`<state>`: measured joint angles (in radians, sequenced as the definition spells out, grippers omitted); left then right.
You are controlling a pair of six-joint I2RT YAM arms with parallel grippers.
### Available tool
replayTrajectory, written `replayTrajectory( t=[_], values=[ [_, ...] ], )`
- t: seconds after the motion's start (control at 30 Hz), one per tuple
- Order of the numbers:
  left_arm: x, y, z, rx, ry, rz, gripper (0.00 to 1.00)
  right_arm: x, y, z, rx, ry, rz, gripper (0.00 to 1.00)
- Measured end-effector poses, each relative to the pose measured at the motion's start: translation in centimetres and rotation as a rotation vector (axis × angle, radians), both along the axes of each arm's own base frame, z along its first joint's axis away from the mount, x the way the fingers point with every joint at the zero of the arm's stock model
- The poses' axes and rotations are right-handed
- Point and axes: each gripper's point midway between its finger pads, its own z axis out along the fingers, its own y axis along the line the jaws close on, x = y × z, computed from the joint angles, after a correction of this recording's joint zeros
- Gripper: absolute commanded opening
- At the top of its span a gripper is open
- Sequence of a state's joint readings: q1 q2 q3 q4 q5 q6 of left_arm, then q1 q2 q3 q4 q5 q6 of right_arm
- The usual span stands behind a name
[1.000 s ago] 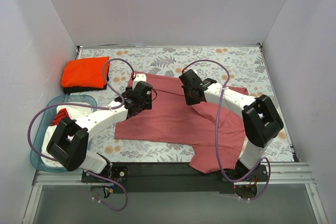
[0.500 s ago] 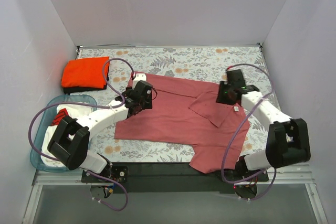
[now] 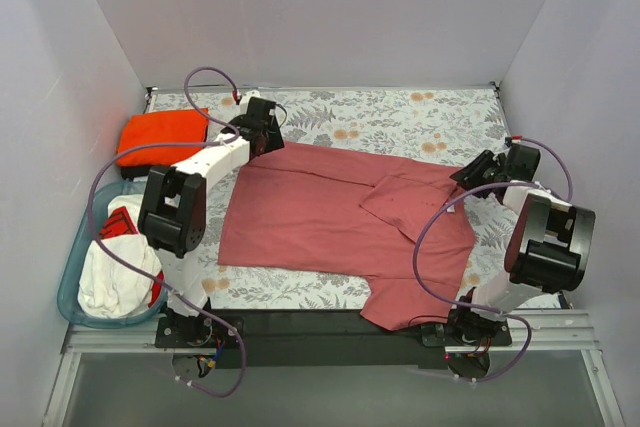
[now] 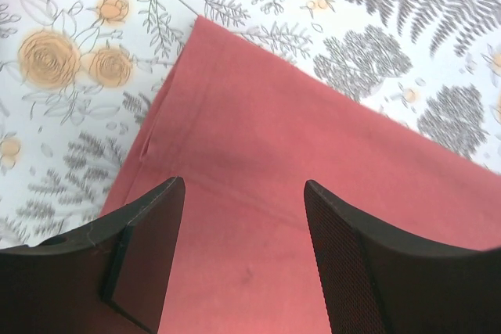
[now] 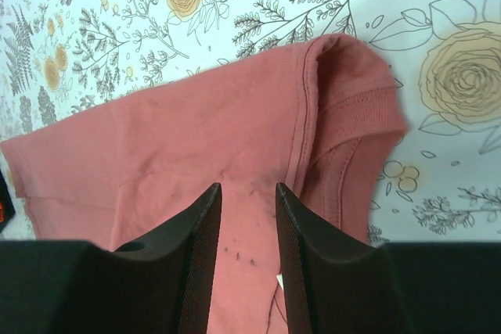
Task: Fold and stack the t-shirts
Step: Fold the tshirt
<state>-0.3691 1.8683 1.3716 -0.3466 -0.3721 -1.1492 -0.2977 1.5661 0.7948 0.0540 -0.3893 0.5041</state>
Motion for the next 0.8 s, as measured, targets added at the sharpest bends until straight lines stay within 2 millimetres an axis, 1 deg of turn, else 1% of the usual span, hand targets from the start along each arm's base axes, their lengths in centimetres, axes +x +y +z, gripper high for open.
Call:
replayTrajectory(
  t=[0.07, 0.17, 0.3, 0.4, 0.63, 0.8],
  values=[
    [1.3, 0.5, -1.3, 0.002, 0.02, 0.014, 0.62, 0.3, -0.1, -0.6, 0.017, 0.005, 0.0, 0.39],
    [2.4, 1.3, -3.6, 0.015, 0.06, 0.03, 0.62, 1.0, -0.3, -0.9, 0.035, 0.0, 0.001, 0.38],
    [2.3, 2.4, -6.3, 0.03, 0.121, 0.048, 0.61, 2.0, -1.3, -0.8, 0.033, -0.023, -0.013, 0.35],
    [2.3, 2.9, -7.4, 0.034, 0.145, 0.055, 0.62, 2.2, -2.0, -0.8, 0.023, -0.029, -0.03, 0.36],
    [2.5, 2.6, -7.4, 0.022, 0.144, 0.046, 0.62, 2.4, -3.2, -0.9, -0.013, -0.031, -0.054, 0.36],
    [2.5, 2.5, -7.4, 0.017, 0.146, 0.043, 0.61, 3.3, -3.8, -1.6, -0.015, -0.028, -0.054, 0.34]
  ],
)
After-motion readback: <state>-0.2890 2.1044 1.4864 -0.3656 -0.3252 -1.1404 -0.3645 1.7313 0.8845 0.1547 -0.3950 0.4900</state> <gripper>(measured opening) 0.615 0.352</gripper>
